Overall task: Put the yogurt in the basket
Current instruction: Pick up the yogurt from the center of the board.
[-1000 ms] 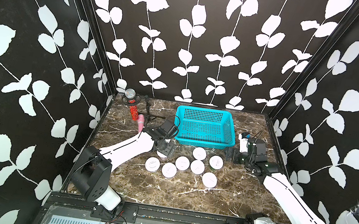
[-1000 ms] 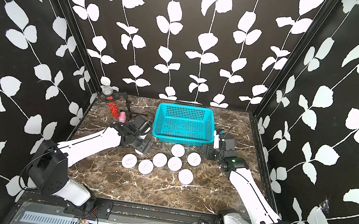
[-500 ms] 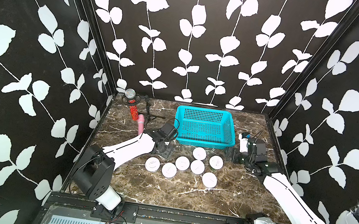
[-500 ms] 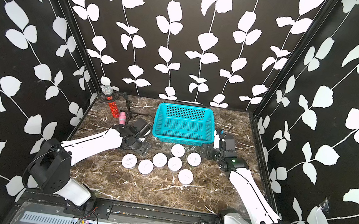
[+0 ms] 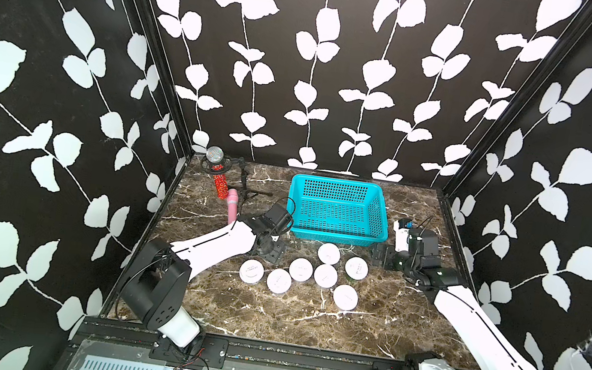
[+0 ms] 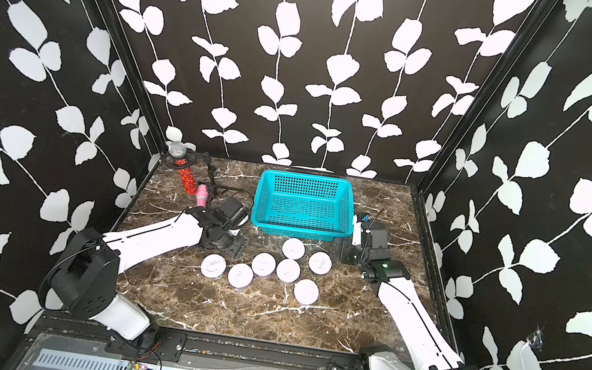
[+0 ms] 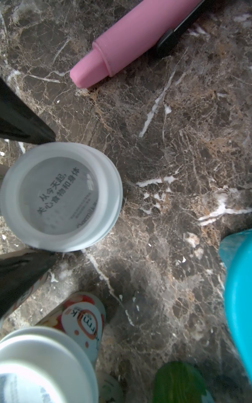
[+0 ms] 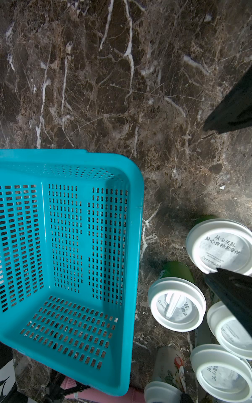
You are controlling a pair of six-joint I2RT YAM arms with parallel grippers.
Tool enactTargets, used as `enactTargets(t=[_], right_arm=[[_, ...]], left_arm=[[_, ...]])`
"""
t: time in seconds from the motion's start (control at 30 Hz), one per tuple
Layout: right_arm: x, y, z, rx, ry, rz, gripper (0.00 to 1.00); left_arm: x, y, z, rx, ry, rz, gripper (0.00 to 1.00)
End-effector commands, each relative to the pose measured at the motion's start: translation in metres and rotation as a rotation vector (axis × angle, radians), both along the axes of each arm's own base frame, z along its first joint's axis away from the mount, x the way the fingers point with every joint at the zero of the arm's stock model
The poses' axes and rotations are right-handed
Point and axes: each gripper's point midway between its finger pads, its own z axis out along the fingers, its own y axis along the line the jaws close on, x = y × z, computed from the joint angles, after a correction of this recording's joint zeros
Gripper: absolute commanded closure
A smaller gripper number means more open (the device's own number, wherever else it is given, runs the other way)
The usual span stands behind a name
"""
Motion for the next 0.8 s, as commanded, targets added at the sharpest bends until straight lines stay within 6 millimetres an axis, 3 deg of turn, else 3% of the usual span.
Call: enactTargets(t=[0.0,0.43,0.77], right_arm=[[0.003,0.003,0.002,0.010,-0.018,0.000,0.01],[0.003,0.001,0.000,0.000,-0.014,-0.003,0.01],[0.004,0.002,0.000,0.002,-0.012,-0.001,0.01]], left_arm=[[0.003,0.001,0.005,0.016,-0.019,-0.006,0.19],[0.018,-0.004,0.010,0.009,-0.079,-0.005,0.20],[0.016,-0.003,0.009,0.002,-0.083,0.007,0.17]])
